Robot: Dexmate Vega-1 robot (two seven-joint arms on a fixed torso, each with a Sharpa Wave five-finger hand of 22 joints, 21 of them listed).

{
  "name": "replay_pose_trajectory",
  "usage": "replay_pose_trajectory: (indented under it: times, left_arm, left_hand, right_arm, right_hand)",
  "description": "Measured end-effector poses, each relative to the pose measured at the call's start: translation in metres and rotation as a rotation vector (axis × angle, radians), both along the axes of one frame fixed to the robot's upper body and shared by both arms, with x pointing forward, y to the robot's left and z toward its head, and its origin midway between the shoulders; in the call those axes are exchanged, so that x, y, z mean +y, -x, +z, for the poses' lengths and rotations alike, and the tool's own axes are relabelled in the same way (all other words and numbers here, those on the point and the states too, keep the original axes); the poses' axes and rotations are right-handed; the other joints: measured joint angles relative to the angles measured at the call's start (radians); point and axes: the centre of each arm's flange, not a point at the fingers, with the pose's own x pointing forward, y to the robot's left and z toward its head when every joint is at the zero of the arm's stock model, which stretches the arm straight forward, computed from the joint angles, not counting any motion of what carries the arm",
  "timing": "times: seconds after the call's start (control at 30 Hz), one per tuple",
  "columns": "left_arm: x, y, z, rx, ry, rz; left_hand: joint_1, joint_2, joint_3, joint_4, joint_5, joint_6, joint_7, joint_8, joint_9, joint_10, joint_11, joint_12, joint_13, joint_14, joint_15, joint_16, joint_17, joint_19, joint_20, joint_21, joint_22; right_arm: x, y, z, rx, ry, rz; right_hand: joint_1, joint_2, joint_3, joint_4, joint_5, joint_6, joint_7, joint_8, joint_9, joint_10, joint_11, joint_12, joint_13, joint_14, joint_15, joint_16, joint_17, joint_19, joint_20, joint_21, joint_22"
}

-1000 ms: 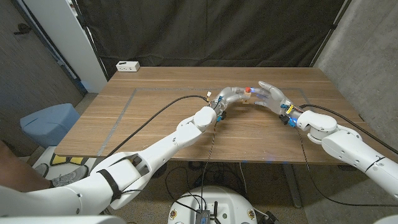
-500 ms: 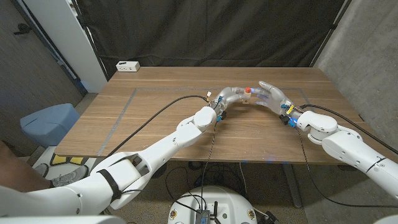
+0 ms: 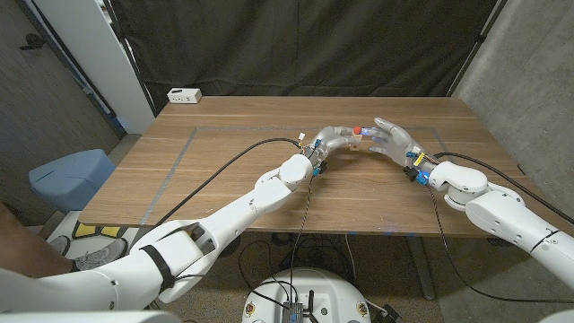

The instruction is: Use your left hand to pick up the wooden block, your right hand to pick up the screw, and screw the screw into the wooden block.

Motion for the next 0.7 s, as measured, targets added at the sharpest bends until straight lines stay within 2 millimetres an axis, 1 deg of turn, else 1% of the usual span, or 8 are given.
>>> replay_pose_trajectory:
  times: [0.03, 0.1, 0.17, 0.37, 0.43, 0.57, 0.67, 0.7]
  left_arm:
    - [0.0001, -0.0001, -0.0004, 0.002, 0.0, 0.001]
    - [0.0, 0.0001, -0.0005, 0.002, 0.0, 0.001]
    - [0.0, 0.0004, -0.0003, 0.001, 0.0, 0.0]
    - [0.0003, 0.0007, -0.0016, 0.004, 0.0, 0.003]
    - [0.0001, 0.001, -0.0016, 0.003, 0.0, 0.002]
    - [0.0002, 0.0013, -0.0022, 0.004, 0.0, 0.001]
    - [0.0005, 0.001, -0.0027, 0.006, 0.0, 0.004]
    - [0.0006, 0.001, -0.0028, 0.007, -0.001, 0.004]
  left_hand:
    - [0.0, 0.0, 0.0, 0.0, 0.0, 0.0, 0.0, 0.0, 0.0, 0.0, 0.0, 0.0, 0.0, 0.0, 0.0, 0.0, -0.001, 0.0, 0.0, 0.0, 0.0]
    - [0.0, 0.0, 0.0, 0.0, 0.0, 0.0, 0.0, 0.0, 0.0, 0.0, 0.0, 0.0, 0.0, 0.0, 0.0, 0.0, -0.002, 0.0, 0.0, 0.0, 0.0]
    - [0.0, 0.0, 0.0, 0.0, 0.0, 0.0, 0.0, 0.0, 0.0, 0.0, 0.0, 0.0, 0.0, 0.0, 0.0, 0.0, -0.002, 0.0, 0.0, 0.0, 0.0]
    - [0.0, 0.0, 0.0, 0.0, -0.001, 0.0, 0.0, 0.0, 0.0, 0.0, 0.0, 0.0, 0.0, 0.0, 0.0, 0.0, 0.0, 0.0, 0.0, 0.0, 0.0]
    - [0.0, 0.0, 0.0, 0.0, -0.002, 0.0, 0.0, 0.0, 0.0, 0.0, 0.0, 0.0, 0.0, 0.0, 0.0, 0.0, 0.001, 0.0, 0.0, 0.0, 0.0]
    - [0.0, 0.0, 0.0, 0.0, -0.004, 0.0, 0.0, 0.0, 0.0, 0.0, 0.0, 0.0, 0.0, 0.0, 0.0, 0.0, -0.002, 0.0, 0.0, 0.0, 0.0]
    - [0.0, 0.0, 0.0, 0.0, 0.0, 0.0, 0.0, 0.0, 0.0, 0.0, 0.0, 0.0, 0.0, 0.0, 0.0, 0.0, -0.002, 0.0, 0.0, 0.0, 0.0]
    - [0.0, 0.0, 0.0, 0.0, 0.0, 0.0, 0.0, 0.0, 0.0, -0.001, 0.0, 0.0, 0.0, 0.0, 0.0, 0.0, -0.002, 0.0, 0.0, 0.0, 0.0]
  right_arm:
    - [-0.0002, 0.0015, -0.0007, 0.0, 0.001, -0.001]
    - [-0.0003, 0.0021, -0.0007, 0.0, 0.001, -0.001]
    - [-0.0005, 0.0026, -0.0008, -0.001, 0.001, -0.002]
    - [-0.0011, 0.0046, -0.0019, -0.001, 0.003, -0.003]
    - [-0.001, 0.0048, -0.0015, -0.003, 0.002, -0.002]
    - [-0.0003, 0.0054, -0.0009, -0.006, 0.003, 0.005]
    - [-0.0011, 0.0064, -0.0024, -0.005, 0.006, 0.007]
    - [-0.001, 0.0067, -0.0028, -0.005, 0.007, 0.009]
  right_hand:
    - [0.0, 0.0, 0.0, 0.0, 0.0, 0.007, 0.0, 0.004, 0.0, 0.0, 0.0, 0.0, 0.0, 0.0, 0.0, 0.0, 0.0, 0.0, 0.0, 0.0, 0.0]
    - [0.0, 0.0, 0.0, 0.0, 0.0, 0.009, -0.001, 0.004, 0.0, 0.006, -0.006, 0.0, 0.0, 0.002, -0.002, 0.0, 0.0, 0.0, 0.0, 0.0, 0.0]
    - [0.0, 0.0, 0.0, 0.0, 0.0, 0.02, 0.002, 0.004, 0.0, 0.011, -0.004, 0.0, 0.0, 0.004, -0.004, 0.0, 0.0, 0.0, 0.0, 0.0, 0.0]
    - [0.0, 0.0, 0.0, 0.0, 0.0, 0.034, 0.01, 0.004, 0.0, 0.021, -0.014, 0.0, 0.0, 0.004, -0.004, 0.008, 0.0, 0.0, 0.0, 0.0, 0.0]
    - [0.0, 0.0, 0.0, 0.0, 0.0, 0.044, 0.009, 0.004, 0.0, 0.025, -0.011, 0.0, 0.0, 0.004, -0.004, 0.008, 0.0, 0.004, -0.004, 0.0, 0.0]
    - [0.0, 0.0, 0.0, 0.0, 0.0, 0.048, 0.013, 0.004, 0.0, 0.025, -0.011, 0.0, 0.0, 0.004, -0.004, 0.008, 0.0, 0.008, 0.0, 0.0, 0.0]
    - [0.0, 0.0, 0.0, 0.0, 0.0, 0.05, 0.014, 0.004, 0.0, 0.03, -0.016, 0.0, 0.0, 0.004, -0.004, 0.008, 0.0, 0.008, 0.0, 0.0, 0.0]
    - [0.0, 0.0, 0.0, 0.0, 0.0, 0.053, 0.011, 0.004, 0.0, 0.03, -0.016, 0.0, 0.0, 0.004, -0.004, 0.008, 0.0, 0.008, 0.0, 0.0, 0.0]
